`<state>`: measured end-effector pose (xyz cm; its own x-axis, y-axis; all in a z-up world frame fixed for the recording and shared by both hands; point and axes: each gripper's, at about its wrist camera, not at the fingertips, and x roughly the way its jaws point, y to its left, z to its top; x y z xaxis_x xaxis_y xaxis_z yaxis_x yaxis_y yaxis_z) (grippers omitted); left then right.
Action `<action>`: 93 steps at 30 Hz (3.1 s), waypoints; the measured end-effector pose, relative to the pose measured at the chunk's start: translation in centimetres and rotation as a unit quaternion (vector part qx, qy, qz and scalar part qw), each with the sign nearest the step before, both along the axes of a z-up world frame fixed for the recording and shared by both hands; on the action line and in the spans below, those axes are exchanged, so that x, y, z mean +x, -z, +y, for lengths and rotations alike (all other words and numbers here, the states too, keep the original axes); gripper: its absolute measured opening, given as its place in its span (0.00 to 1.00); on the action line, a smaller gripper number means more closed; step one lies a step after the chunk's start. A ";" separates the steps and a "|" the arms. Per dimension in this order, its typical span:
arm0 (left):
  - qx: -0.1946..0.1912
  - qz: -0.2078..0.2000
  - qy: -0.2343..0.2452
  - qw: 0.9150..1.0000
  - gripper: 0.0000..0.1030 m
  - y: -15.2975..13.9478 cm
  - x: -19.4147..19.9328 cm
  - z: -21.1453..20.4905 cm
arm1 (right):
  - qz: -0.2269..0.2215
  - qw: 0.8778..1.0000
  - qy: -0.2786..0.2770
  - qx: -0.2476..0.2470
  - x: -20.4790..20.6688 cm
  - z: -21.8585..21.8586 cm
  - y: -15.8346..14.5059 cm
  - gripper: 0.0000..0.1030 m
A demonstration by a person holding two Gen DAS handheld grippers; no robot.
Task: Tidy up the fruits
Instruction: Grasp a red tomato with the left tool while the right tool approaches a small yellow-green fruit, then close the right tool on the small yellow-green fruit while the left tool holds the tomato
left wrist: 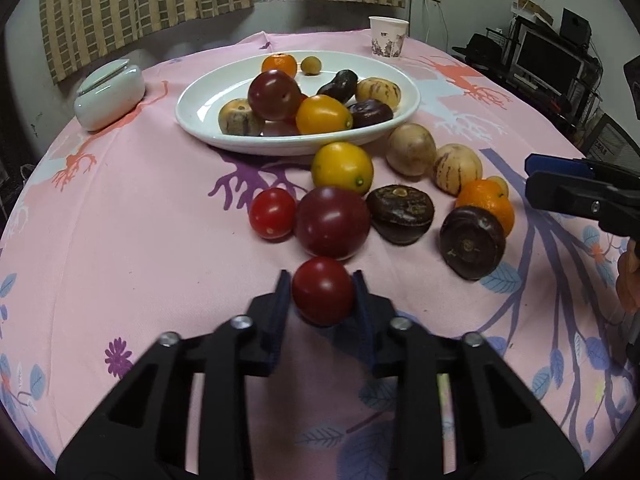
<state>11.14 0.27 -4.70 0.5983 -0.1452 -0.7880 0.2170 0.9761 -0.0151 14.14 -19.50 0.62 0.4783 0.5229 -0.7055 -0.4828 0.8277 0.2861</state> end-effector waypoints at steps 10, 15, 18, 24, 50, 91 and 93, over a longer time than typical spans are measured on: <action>-0.043 -0.020 -0.001 0.999 0.28 -2.7 -1.4 0.8 | -0.024 1.000 -0.001 -0.018 -0.5 -0.2 -0.9 0.61; -0.049 -0.013 0.006 0.999 0.28 -2.8 -1.5 0.7 | -0.028 0.997 0.025 -0.061 0.1 -1.1 -0.6 0.61; -0.053 -0.007 0.004 0.999 0.29 -2.6 -1.5 0.9 | -0.018 0.994 0.036 -0.100 0.8 -2.0 0.2 0.69; -0.057 -0.002 0.004 0.998 0.29 -2.5 -1.5 1.0 | -0.018 0.989 0.014 -0.147 0.5 -1.4 1.8 0.69; -0.078 0.019 0.013 0.997 0.29 -2.2 -1.4 0.8 | -0.055 0.979 -0.030 -0.192 1.0 2.4 4.2 0.32; -0.019 0.010 0.021 1.000 0.31 -0.1 -0.8 -0.3 | -0.050 0.978 -0.032 -0.200 0.5 2.8 4.3 0.30; -0.019 0.003 0.019 1.000 0.31 0.0 -0.6 -0.4 | -0.048 0.978 -0.031 -0.202 0.4 2.8 4.3 0.28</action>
<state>10.50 -0.14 -4.71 0.5866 -0.1978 -0.7854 0.2534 0.9659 -0.0539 14.56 -16.71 -3.69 0.5279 0.2414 -0.8143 -0.5446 0.8319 -0.1064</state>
